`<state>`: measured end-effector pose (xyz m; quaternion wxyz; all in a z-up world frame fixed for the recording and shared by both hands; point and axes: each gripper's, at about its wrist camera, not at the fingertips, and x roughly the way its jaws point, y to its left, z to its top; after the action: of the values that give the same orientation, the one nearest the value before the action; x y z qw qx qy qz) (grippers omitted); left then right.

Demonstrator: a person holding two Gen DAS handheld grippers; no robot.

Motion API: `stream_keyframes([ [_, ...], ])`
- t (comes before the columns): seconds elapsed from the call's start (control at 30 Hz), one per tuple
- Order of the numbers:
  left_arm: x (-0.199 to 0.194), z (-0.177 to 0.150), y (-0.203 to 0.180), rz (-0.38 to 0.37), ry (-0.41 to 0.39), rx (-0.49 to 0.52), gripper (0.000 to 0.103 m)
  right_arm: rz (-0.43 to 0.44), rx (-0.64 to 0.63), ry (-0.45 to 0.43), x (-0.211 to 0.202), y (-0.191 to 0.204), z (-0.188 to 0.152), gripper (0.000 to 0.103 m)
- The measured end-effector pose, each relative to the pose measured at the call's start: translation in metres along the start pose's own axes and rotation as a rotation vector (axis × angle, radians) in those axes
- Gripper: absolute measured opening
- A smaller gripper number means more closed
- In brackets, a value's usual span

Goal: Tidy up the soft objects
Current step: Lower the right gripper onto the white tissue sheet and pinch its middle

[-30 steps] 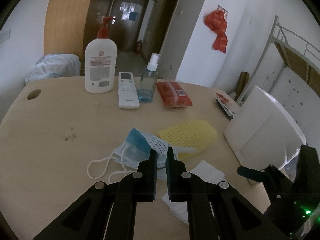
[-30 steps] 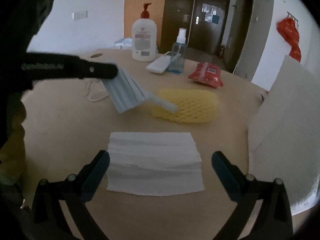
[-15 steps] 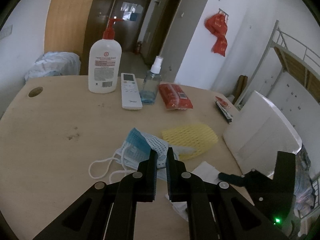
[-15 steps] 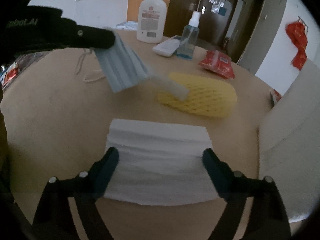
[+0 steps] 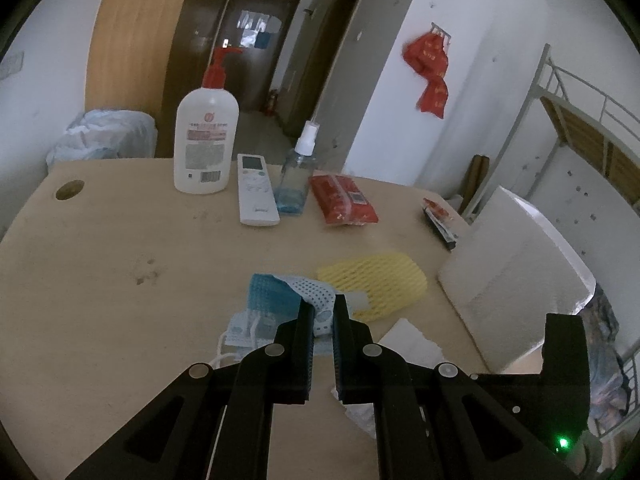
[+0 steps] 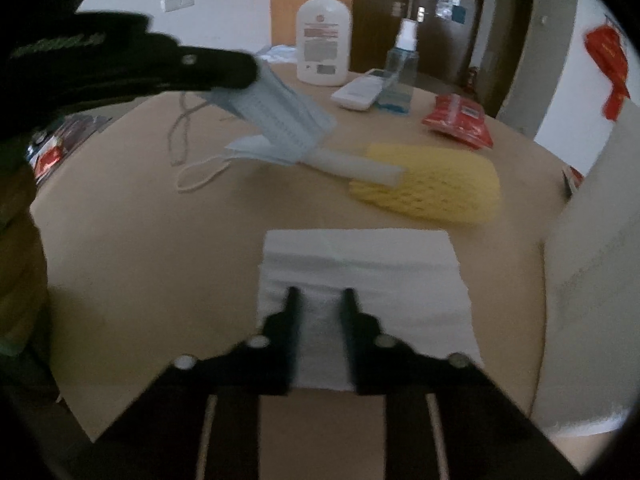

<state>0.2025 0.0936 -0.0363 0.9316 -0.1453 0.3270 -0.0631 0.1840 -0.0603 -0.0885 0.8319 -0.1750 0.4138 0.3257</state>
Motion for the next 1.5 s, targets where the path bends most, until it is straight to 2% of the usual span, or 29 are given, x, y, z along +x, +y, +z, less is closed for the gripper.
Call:
stream_keyframes([
  [0.13,-0.004,0.000,-0.001,-0.005,-0.019,0.008,0.009,0.036,0.036,-0.003,-0.004,-0.006,-0.004,0.014],
  [0.33,-0.013,-0.003,0.001,-0.001,-0.026,0.023,0.009,0.073,0.018,0.007,-0.014,-0.001,-0.016,0.014],
  [0.5,-0.021,-0.005,0.005,0.029,-0.047,0.026,0.009,0.063,0.064,-0.021,-0.023,-0.013,-0.017,0.014],
  [0.6,-0.020,-0.006,0.005,0.042,-0.044,0.034,0.009,0.077,0.051,-0.022,-0.025,-0.012,-0.018,0.014],
  [0.73,-0.018,-0.006,0.004,0.038,-0.035,0.039,0.009,0.028,0.030,-0.035,-0.026,-0.014,-0.014,0.015],
  [0.8,-0.018,-0.007,0.002,0.038,-0.031,0.048,0.009,0.008,-0.005,-0.035,-0.026,-0.013,-0.014,0.034],
  [0.83,-0.018,-0.007,0.001,0.039,-0.030,0.051,0.009,-0.017,-0.024,-0.031,-0.026,-0.013,-0.014,0.061],
  [0.87,-0.018,-0.007,0.000,0.040,-0.029,0.053,0.009,-0.044,-0.036,-0.035,-0.026,-0.013,-0.016,0.083],
  [0.9,-0.017,-0.007,0.000,0.041,-0.028,0.056,0.009,-0.071,-0.043,-0.048,-0.027,-0.014,-0.018,0.088],
  [1.03,-0.018,-0.007,-0.001,0.046,-0.030,0.050,0.009,-0.041,-0.021,-0.069,-0.032,-0.017,-0.020,0.089],
  [1.23,-0.017,-0.007,-0.001,0.048,-0.029,0.051,0.009,-0.056,-0.029,-0.017,-0.011,-0.018,-0.019,0.089],
  [1.5,-0.015,-0.007,-0.001,0.049,-0.031,0.055,0.009,-0.041,-0.020,0.003,-0.008,-0.019,-0.019,0.089],
])
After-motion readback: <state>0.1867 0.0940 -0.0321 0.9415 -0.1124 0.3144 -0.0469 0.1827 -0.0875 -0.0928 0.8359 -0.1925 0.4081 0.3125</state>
